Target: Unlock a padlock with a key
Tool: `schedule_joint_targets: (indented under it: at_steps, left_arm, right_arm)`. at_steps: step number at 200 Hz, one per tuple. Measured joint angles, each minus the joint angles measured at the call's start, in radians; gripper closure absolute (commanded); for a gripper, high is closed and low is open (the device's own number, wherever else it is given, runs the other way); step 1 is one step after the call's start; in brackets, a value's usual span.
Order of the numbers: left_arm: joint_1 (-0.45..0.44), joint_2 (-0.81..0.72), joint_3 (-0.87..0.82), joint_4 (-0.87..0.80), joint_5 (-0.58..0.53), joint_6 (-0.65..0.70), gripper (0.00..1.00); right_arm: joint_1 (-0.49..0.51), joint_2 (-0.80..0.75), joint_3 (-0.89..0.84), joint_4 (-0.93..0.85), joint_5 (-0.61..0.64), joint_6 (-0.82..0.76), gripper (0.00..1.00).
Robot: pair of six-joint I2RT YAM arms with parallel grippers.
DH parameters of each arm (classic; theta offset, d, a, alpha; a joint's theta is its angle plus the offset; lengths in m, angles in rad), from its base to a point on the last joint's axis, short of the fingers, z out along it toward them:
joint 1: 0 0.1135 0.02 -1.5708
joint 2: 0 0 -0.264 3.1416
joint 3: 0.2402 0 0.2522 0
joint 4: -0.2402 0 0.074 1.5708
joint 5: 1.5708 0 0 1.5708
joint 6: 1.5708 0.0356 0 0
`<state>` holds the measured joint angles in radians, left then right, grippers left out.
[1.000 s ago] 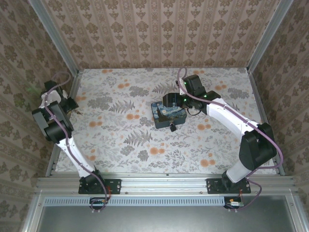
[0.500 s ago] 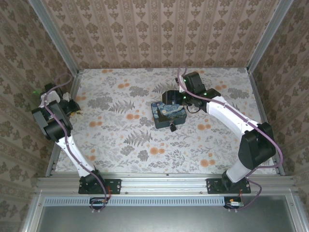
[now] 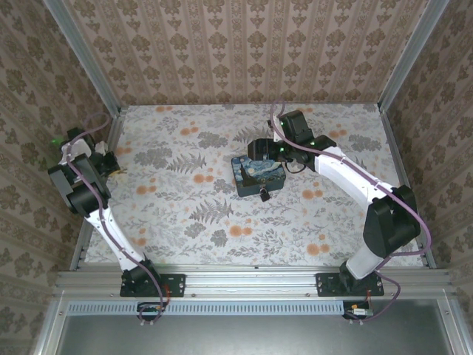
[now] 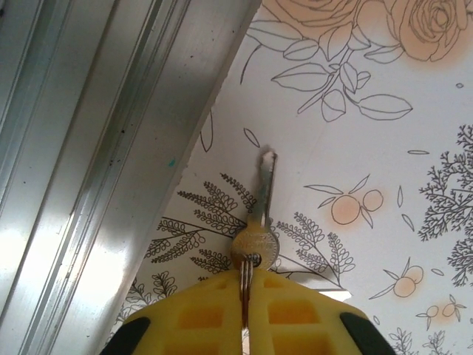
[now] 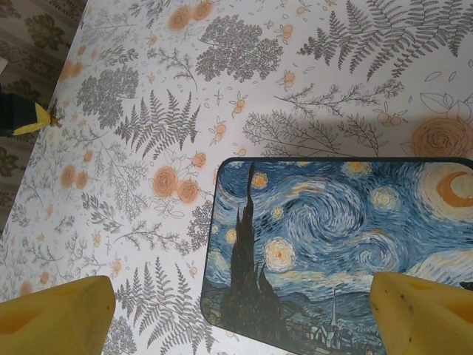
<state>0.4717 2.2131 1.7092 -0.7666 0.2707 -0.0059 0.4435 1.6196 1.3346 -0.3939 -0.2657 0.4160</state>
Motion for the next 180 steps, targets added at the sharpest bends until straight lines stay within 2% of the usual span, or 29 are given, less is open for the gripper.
schedule_joint_targets:
  at_steps: [7,57,90,117,145,180]
  left_arm:
    - [-0.001,0.000,0.001,0.000,0.001,0.000,1.00]
    - [-0.032,-0.027,-0.030,-0.001,0.007,-0.014,1.00]
    - [-0.117,-0.177,-0.150,0.007,0.052,-0.050,1.00]
    - [-0.241,-0.385,-0.233,0.022,0.113,-0.077,1.00]
    - [-0.423,-0.591,-0.290,0.072,0.200,-0.102,1.00]
    - [-0.668,-0.730,-0.369,0.189,0.325,-0.163,1.00]
  right_arm:
    - [0.000,0.000,0.000,0.000,-0.001,0.000,0.09]
    - [0.001,0.002,0.000,0.000,-0.004,0.000,0.09]
    - [0.004,0.002,-0.001,0.002,-0.013,0.007,0.10]
    - [0.013,-0.004,-0.025,0.024,-0.027,0.015,0.10]
    - [0.018,-0.024,-0.057,0.031,-0.046,0.037,0.10]
    - [0.011,-0.094,-0.103,0.073,-0.087,0.105,0.13]
